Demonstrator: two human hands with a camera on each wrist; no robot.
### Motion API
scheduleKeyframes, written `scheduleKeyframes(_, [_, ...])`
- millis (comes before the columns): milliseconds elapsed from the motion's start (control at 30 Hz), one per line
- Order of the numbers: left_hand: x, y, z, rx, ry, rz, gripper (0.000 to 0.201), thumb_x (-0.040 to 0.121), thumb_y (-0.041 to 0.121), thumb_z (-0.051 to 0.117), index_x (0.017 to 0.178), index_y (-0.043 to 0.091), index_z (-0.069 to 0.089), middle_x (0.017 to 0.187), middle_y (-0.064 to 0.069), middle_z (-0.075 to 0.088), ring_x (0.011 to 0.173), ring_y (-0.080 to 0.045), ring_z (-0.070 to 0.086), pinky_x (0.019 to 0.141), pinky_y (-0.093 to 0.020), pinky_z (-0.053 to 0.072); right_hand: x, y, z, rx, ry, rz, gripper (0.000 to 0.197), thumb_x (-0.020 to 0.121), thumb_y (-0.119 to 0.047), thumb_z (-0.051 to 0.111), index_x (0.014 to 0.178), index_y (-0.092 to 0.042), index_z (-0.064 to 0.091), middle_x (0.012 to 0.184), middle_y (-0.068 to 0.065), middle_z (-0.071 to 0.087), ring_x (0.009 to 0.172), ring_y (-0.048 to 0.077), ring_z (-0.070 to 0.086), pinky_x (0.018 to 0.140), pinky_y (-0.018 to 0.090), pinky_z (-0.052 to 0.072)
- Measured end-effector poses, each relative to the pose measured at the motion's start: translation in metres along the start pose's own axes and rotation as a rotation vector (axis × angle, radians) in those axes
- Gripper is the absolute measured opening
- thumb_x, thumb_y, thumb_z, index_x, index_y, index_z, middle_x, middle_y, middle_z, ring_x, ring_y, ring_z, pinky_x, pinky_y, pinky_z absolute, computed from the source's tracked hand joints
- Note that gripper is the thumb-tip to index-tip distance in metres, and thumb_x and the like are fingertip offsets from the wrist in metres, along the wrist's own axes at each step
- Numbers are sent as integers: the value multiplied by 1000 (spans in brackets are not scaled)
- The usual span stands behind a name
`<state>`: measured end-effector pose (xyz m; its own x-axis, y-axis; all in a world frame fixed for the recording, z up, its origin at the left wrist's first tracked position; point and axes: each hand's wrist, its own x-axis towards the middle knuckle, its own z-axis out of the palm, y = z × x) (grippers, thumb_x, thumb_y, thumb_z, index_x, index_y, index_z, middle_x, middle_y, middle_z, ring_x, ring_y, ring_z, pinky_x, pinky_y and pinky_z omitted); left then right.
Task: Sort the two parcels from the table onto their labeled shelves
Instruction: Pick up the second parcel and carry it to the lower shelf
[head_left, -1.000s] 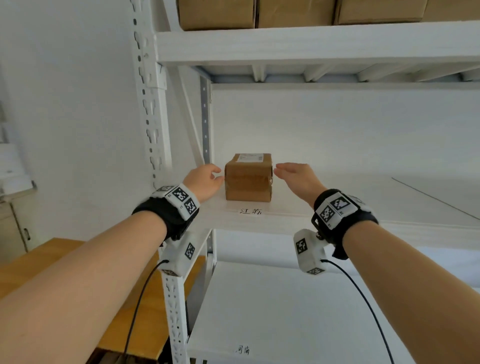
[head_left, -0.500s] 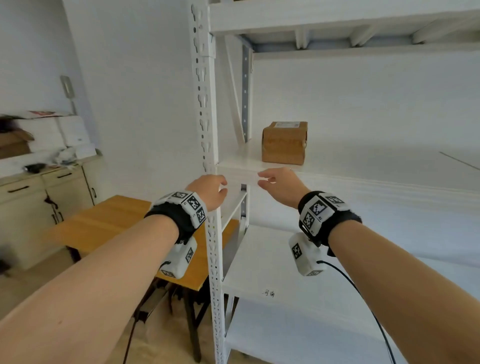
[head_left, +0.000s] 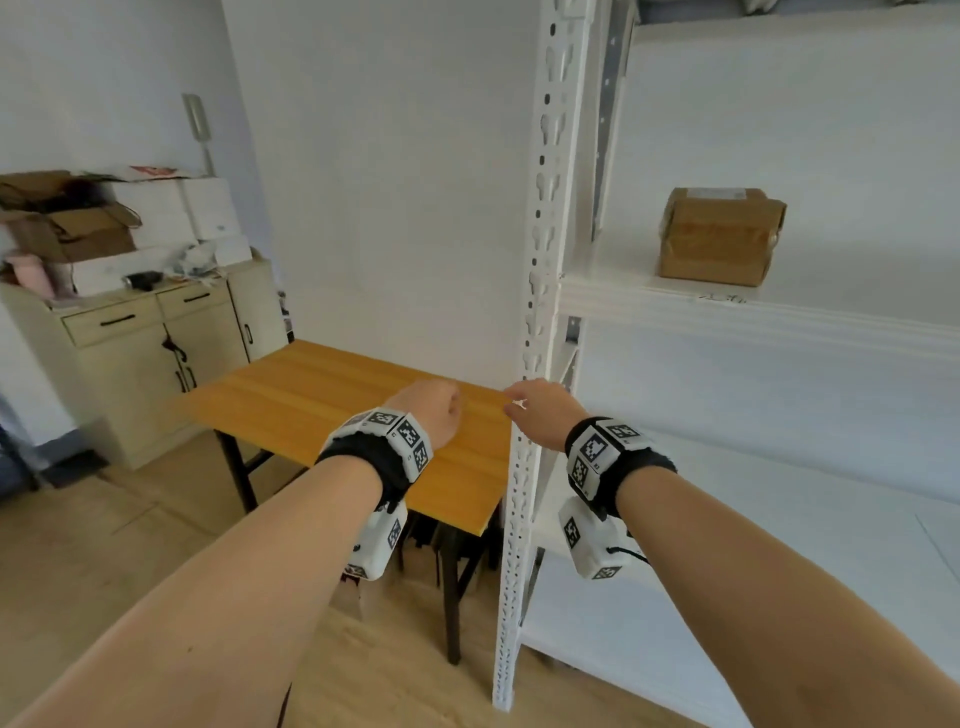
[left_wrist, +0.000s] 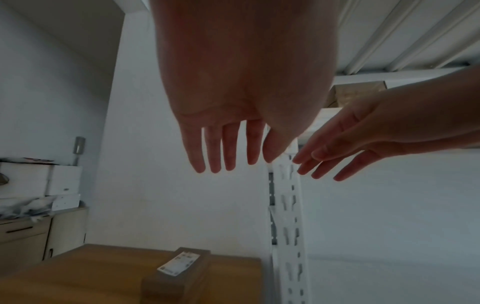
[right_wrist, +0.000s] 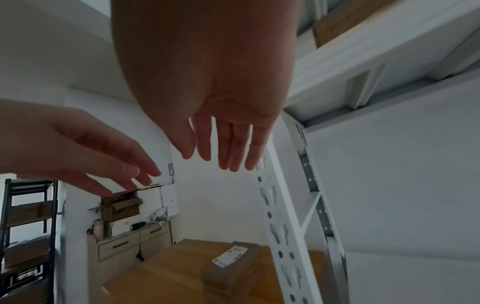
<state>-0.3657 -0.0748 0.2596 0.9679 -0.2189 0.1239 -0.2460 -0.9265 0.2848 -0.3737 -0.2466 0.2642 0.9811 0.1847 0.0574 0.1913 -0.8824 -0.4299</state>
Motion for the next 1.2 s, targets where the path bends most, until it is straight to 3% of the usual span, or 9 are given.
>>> scheduleKeyframes(200, [19,-84,5,74,18,107,34,97,22,38,122,13,59,122,-6,63,97,-24,65,80,-38,56,48,-45,66,52,11,80,40,96,-20,42,133,-12,53,136,11,57,121,28,57,99,38,47])
scheduleKeyframes(500, [67,-205,36,-23,-81,159,38,97,21,39,132,14,52,132,-5,56,104,-21,63,87,-35,54,115,-80,138,64,-8,180,41,98,-19,39,138,-14,48,138,10,56,116,27,61,95,38,51])
scheduleKeyframes(600, [89,-233,52,-59,-118,145,36,97,21,39,131,16,52,129,-3,59,82,-16,59,75,-29,52,141,-78,158,90,-18,211,42,98,-20,40,139,-15,47,138,10,56,113,27,63,92,38,52])
scheduleKeyframes(700, [118,-257,69,-72,-153,122,35,98,22,39,129,17,53,124,-4,61,71,-14,52,66,-27,48,173,-69,179,107,-38,250,42,98,-21,41,139,-14,46,143,8,52,124,27,56,100,38,47])
scheduleKeyframes(833, [165,-282,89,-60,-223,79,36,98,23,38,131,17,52,120,-5,64,74,-17,56,63,-26,44,226,-51,207,155,-59,293,41,98,-21,41,138,-14,48,141,8,54,119,27,59,96,36,48])
scheduleKeyframes(967, [215,-301,105,-64,-291,34,38,99,22,39,135,16,49,133,-6,58,106,-23,63,84,-33,52,278,-32,227,218,-48,331,42,98,-22,41,138,-12,48,141,9,54,124,25,56,99,34,46])
scheduleKeyframes(1000, [227,-305,108,-69,-313,20,39,99,23,38,136,15,48,132,-7,59,101,-22,64,82,-33,52,290,-28,231,233,-47,346,42,98,-23,41,138,-12,48,141,9,54,123,25,57,97,33,46])
scheduleKeyframes(1100, [262,-317,122,-123,-333,-3,39,99,23,38,136,14,48,109,-10,68,54,-12,54,51,-24,42,319,-15,240,272,-65,396,41,98,-22,40,137,-14,49,140,12,54,112,27,63,81,28,49])
scheduleKeyframes(1200, [290,-329,135,-181,-361,-8,39,99,23,38,135,13,48,112,-10,68,64,-18,62,58,-28,47,347,-4,249,297,-115,436,41,98,-20,41,137,-14,49,142,11,52,122,27,57,90,31,48])
